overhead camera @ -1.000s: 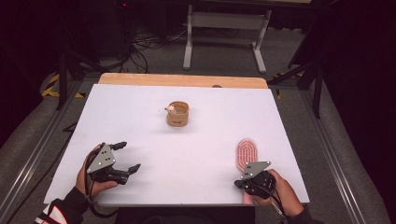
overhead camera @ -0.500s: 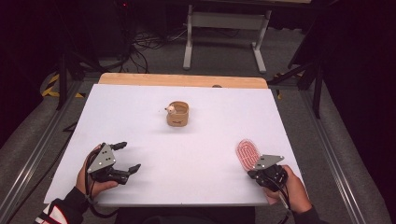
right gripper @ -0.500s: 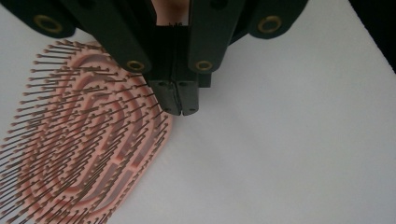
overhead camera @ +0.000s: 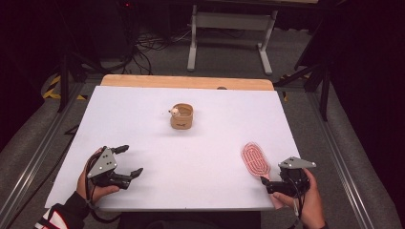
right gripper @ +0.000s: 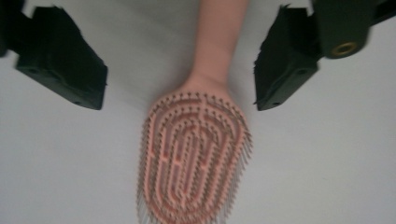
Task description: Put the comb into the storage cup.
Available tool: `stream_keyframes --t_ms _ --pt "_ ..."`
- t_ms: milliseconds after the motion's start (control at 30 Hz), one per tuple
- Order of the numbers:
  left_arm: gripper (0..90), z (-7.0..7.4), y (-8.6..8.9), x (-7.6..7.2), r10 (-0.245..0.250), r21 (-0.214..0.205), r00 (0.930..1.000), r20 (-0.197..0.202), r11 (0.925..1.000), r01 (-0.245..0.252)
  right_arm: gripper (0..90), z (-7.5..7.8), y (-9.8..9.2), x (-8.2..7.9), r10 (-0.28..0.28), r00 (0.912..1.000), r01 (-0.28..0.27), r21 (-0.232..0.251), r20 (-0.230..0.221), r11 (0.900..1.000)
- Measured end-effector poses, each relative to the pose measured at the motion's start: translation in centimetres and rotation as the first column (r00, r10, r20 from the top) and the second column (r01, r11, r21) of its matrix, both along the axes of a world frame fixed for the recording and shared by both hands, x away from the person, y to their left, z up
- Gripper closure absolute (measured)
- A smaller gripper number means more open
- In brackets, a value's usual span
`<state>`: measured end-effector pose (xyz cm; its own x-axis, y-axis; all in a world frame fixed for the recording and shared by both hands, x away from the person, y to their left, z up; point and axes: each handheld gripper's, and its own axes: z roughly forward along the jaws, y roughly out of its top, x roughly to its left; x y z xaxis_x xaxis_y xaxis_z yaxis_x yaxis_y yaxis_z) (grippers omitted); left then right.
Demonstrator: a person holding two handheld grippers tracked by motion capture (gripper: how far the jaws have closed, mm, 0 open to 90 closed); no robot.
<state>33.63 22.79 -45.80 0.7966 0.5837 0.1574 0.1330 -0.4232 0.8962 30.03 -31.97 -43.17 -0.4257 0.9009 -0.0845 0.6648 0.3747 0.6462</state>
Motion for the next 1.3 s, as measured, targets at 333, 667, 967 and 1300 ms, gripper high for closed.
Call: stream_keyframes --t_ms 333,667,967,1300 --pt "10.3 -0.1 -0.2 0.0 -0.007 0.007 1.0000 -0.005 1.0000 0.007 14.7 -1.9 -0.1 1.2 -0.022 0.9975 0.022 -0.003 -0.067 0.9998" --pt "10.3 -0.1 -0.3 0.1 -0.009 0.008 0.9999 -0.008 0.9999 0.009 53.2 -1.3 -0.1 1.1 0.026 0.9969 -0.026 0.005 -0.074 0.9997" --pt "10.3 -0.2 -0.4 0.1 -0.015 0.014 0.9998 -0.012 0.9998 0.015 69.1 -1.3 -0.2 1.2 0.068 0.9962 -0.068 0.005 -0.054 0.9977" --pt "10.4 -0.2 -0.5 0.2 -0.014 0.016 0.9998 -0.015 0.9998 0.014 69.3 -1.2 0.1 1.5 0.106 0.9941 -0.106 0.029 0.022 0.9939"
